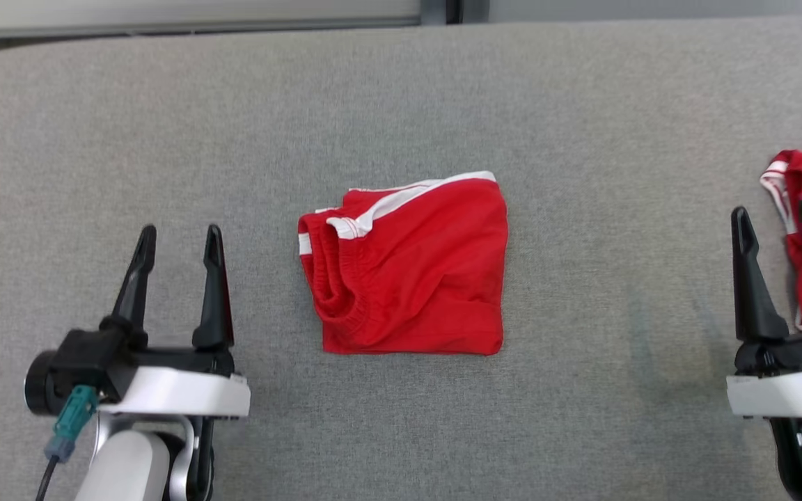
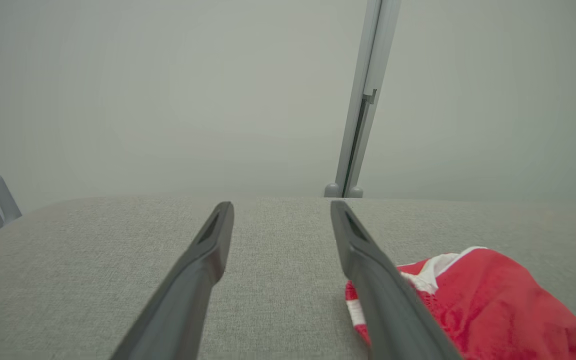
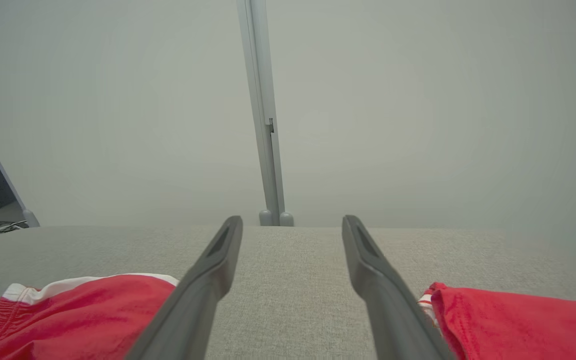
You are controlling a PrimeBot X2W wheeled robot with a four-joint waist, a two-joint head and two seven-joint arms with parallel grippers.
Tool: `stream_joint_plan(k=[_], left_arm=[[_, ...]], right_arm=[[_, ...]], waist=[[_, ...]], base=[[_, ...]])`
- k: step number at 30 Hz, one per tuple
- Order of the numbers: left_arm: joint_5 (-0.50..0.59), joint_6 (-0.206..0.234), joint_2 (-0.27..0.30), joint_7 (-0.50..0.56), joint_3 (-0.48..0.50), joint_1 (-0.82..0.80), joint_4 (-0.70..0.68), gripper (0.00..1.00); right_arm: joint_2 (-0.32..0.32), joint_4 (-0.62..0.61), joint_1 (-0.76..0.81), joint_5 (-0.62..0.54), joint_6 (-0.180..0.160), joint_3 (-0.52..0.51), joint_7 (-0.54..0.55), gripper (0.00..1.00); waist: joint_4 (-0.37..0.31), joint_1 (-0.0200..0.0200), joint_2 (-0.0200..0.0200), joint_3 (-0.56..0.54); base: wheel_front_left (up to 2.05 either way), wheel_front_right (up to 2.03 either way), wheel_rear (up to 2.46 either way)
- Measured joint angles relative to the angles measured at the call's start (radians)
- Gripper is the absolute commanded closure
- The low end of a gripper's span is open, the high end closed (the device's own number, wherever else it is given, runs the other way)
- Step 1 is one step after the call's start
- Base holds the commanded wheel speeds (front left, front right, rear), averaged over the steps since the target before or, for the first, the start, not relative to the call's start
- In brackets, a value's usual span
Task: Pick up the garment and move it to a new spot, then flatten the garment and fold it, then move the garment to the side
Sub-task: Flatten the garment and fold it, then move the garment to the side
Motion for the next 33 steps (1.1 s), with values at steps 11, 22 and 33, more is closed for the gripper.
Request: stream_joint_plan(k=[11, 22, 33], left_arm=[[0.000, 0.013, 0.035, 0.035, -0.005, 0.134, -0.009, 0.00], [0.000, 0.022, 0.059, 0.077, -0.022, 0.207, -0.040, 0.00], [0.000, 0.031, 0.071, 0.095, -0.032, 0.216, -0.058, 0.00]], right_arm=[[0.021, -0.039, 0.137, -0.017, 0.000, -0.025, 0.060, 0.00], [0.035, -0.082, 0.233, -0.022, 0.000, -0.033, 0.111, 0.00], [0.047, -0.093, 0.245, -0.027, 0.000, -0.040, 0.129, 0.00]], waist=[[-0.014, 0.0000, 0.0000, -0.152], [-0.024, 0.0000, 0.0000, -0.283], [-0.028, 0.0000, 0.0000, -0.296]], base=[[0.00, 0.00, 0.00], [0.00, 0.00, 0.00], [0.00, 0.00, 0.00]])
